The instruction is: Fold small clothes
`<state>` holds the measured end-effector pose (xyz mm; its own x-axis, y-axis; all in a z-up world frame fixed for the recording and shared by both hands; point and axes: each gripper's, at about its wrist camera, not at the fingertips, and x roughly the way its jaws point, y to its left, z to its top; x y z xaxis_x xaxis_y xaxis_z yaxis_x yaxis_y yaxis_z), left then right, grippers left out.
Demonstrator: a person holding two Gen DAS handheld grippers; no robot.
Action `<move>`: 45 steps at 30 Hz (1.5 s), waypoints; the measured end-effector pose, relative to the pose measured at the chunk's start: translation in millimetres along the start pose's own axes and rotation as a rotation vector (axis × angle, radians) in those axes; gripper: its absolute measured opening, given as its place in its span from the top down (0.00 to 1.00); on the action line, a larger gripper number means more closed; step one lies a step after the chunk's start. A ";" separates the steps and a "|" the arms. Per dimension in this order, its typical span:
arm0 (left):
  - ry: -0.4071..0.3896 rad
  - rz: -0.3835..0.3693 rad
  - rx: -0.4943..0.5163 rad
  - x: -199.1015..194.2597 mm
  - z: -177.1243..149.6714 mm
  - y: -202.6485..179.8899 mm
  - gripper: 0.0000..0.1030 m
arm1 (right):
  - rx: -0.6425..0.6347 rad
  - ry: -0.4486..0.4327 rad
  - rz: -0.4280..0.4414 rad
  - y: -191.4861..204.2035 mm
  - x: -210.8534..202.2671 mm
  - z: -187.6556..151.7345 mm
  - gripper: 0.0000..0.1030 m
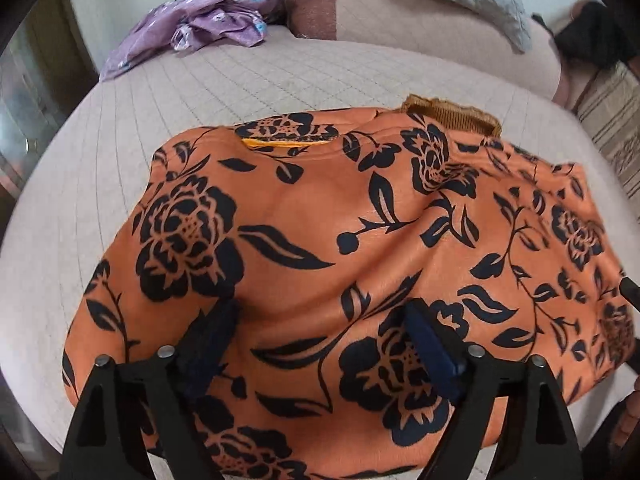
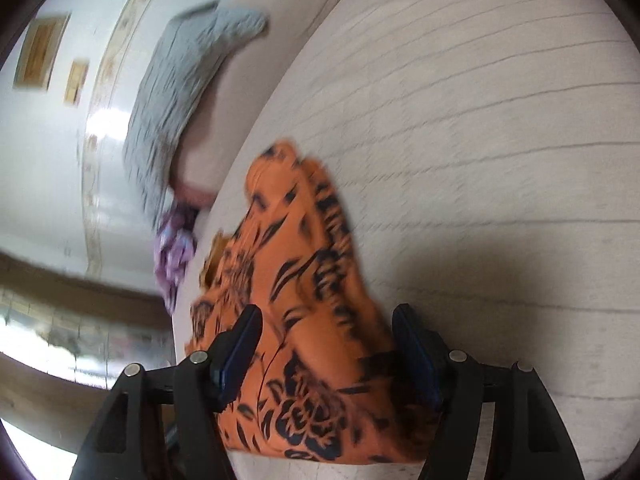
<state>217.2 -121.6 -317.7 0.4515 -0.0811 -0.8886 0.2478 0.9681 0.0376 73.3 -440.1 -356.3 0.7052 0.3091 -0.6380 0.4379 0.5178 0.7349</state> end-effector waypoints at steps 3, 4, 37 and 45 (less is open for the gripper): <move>-0.017 0.005 0.007 2.4 0.7 -2.3 0.13 | -0.079 -0.014 -0.055 13.0 6.8 -4.9 0.32; -0.027 0.005 0.009 2.3 -0.7 -2.9 0.12 | -0.077 -0.019 -0.054 13.0 7.4 -5.3 0.34; -0.161 -0.041 0.086 -3.9 -20.6 3.0 0.03 | -0.239 -0.098 -0.062 44.1 6.1 -23.6 0.75; -0.103 -0.115 0.070 -9.6 -6.4 18.0 0.04 | -0.258 -0.088 0.048 89.7 -1.3 -53.1 0.76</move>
<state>211.8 -101.8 -311.4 0.5016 -0.2175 -0.8373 0.3601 0.9325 -0.0265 82.1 -351.7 -301.7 0.7725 0.2738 -0.5730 0.2542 0.6935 0.6741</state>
